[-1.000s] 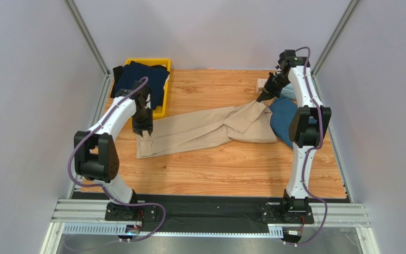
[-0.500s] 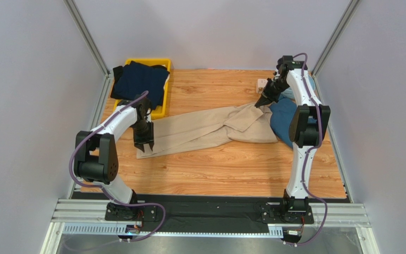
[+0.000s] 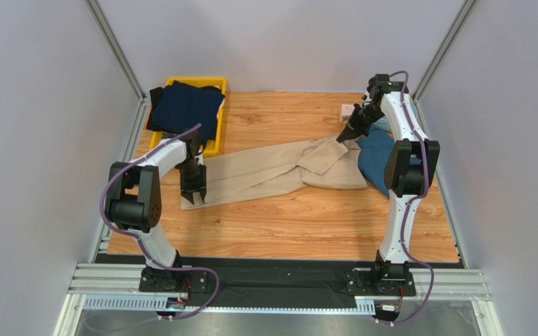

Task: Fold and stack the t-shirts
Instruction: Fold the other side of the tshirt into a rectangle

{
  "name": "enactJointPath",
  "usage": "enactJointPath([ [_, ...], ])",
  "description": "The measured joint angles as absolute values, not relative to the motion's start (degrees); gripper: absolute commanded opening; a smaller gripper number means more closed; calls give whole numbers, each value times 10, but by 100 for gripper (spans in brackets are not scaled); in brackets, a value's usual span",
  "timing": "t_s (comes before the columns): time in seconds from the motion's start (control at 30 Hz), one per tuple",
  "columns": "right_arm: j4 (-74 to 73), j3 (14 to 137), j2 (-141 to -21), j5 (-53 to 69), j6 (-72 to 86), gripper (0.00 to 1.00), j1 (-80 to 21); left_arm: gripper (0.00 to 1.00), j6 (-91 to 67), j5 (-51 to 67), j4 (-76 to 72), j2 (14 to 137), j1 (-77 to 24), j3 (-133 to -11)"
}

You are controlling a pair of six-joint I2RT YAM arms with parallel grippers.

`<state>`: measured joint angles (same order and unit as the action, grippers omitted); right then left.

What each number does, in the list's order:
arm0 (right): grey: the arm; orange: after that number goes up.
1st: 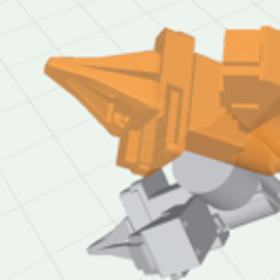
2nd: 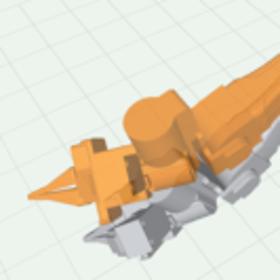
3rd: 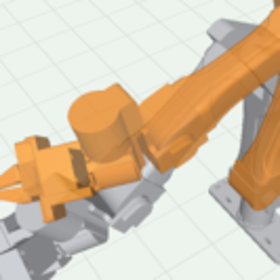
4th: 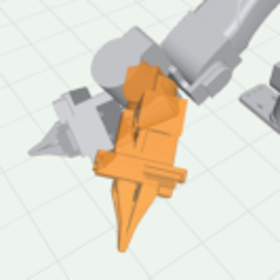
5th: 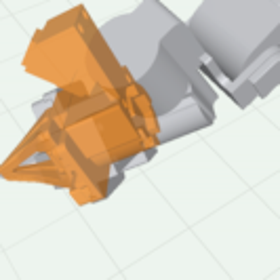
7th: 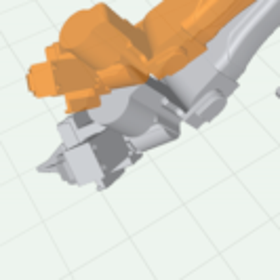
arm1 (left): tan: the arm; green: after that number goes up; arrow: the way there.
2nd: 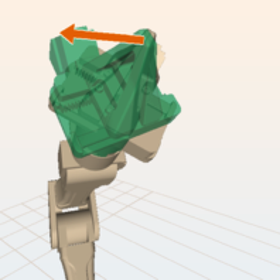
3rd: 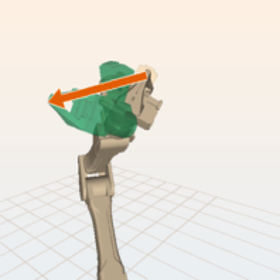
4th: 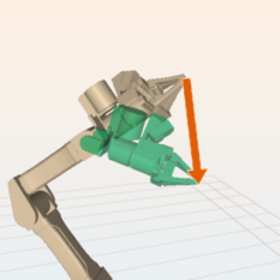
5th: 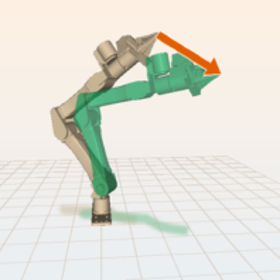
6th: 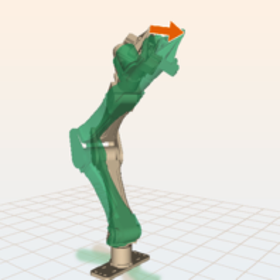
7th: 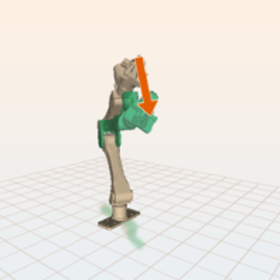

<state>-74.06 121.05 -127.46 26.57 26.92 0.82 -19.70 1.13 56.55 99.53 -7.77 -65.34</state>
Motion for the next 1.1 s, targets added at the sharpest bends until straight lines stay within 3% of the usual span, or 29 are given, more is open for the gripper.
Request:
enactJointPath([
  [0.17,-737,1210,-1274,272,272,0,8,38,-193,10,561,1030,-78,-662],
  [0.23,-736,1210,-1274,275,273,0,8,30,-192,10,561,1038,-78,-663],
  [0.27,-735,1210,-1274,276,274,0,8,18,-191,9,560,1041,-78,-663],
  [0.33,-734,1209,-1274,276,274,0,8,11,-189,8,559,1043,-78,-664],
  [0.67,-728,1185,-1267,281,276,0,8,1,-182,-6,564,1043,-78,-692],
  [1.1,-724,1180,-1265,286,276,0,8,0,-161,-21,609,1061,-78,-813],
])
